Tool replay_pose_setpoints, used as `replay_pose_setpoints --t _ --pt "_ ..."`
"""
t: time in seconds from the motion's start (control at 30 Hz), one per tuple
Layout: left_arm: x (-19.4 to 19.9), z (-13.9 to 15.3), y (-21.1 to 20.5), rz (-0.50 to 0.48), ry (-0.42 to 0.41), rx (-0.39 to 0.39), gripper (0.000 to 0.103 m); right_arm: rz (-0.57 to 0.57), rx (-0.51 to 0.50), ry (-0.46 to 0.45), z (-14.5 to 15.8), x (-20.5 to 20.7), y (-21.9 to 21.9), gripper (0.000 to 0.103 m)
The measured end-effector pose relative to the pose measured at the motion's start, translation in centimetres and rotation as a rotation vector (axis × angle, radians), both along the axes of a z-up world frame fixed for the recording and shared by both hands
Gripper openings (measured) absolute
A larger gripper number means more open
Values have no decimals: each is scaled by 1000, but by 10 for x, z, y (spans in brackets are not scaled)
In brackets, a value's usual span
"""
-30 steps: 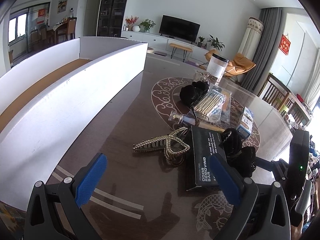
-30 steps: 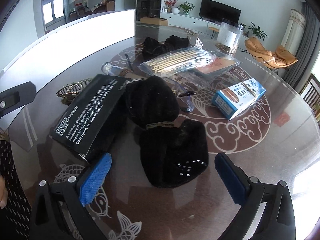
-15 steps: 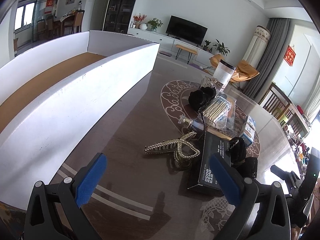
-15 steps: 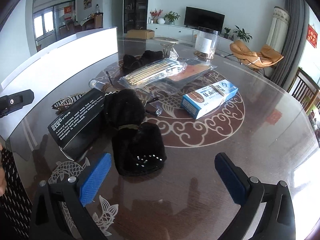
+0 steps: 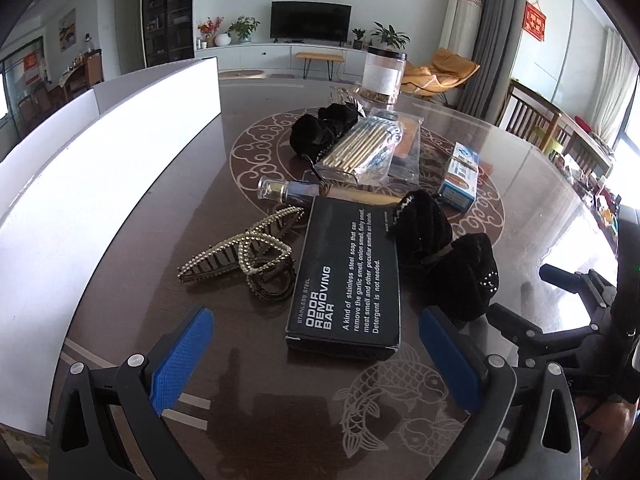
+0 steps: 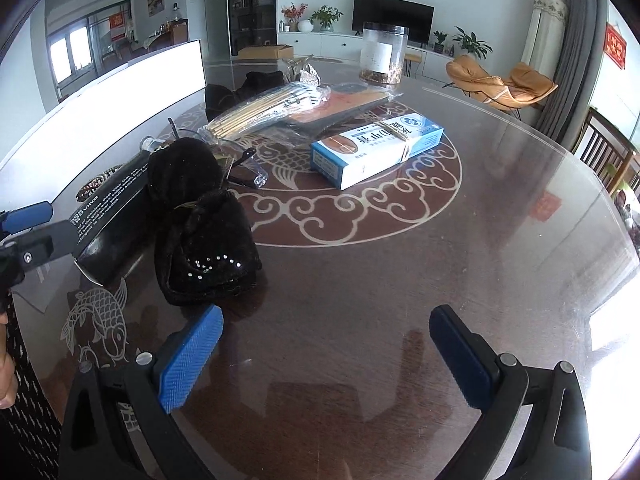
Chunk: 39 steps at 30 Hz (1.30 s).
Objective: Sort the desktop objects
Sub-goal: 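Move the left tool toward the black odor bar box while the right tool approaches the black pom-poms, then close the left tool on the black odor removing bar box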
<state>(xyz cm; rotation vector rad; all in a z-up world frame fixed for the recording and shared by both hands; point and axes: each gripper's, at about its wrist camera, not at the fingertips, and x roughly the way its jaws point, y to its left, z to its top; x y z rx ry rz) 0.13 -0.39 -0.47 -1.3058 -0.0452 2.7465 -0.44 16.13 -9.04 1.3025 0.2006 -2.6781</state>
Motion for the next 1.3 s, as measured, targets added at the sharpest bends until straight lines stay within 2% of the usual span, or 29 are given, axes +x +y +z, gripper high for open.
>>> replay_pose_setpoints --t 0.13,0.27,0.4,0.6,0.87,0.9,0.93,0.97,1.13,1.3 --pt "-2 -11 17 -60 -58 -70 103 -13 6 -4 -1 0 0 103" --pt "-11 -24 27 -68 -118 -130 103 -28 -2 -12 -1 -2 2 103" --pt "-20 -28 28 -70 -144 -91 103 -33 -7 -14 -2 -2 3 103" --pt "-36 -28 30 -76 -147 -88 103 -36 -7 -13 -2 -2 3 103" --pt "-46 -29 25 -111 -103 -87 103 -38 -11 -14 -2 -2 3 103" --pt "-44 -27 24 -112 -88 -87 99 -40 -11 -13 -2 -1 3 103" --pt "-40 -24 24 -119 -60 -85 76 -42 -10 -11 -2 -1 3 103" --pt "-37 -20 23 -135 -45 -80 58 -45 -10 -10 -2 0 3 103" --pt "-23 -22 17 -109 -42 -85 58 -39 -21 -14 -2 0 4 103" --pt "11 -21 8 -88 -61 -88 59 -39 -34 -18 -1 0 6 103"
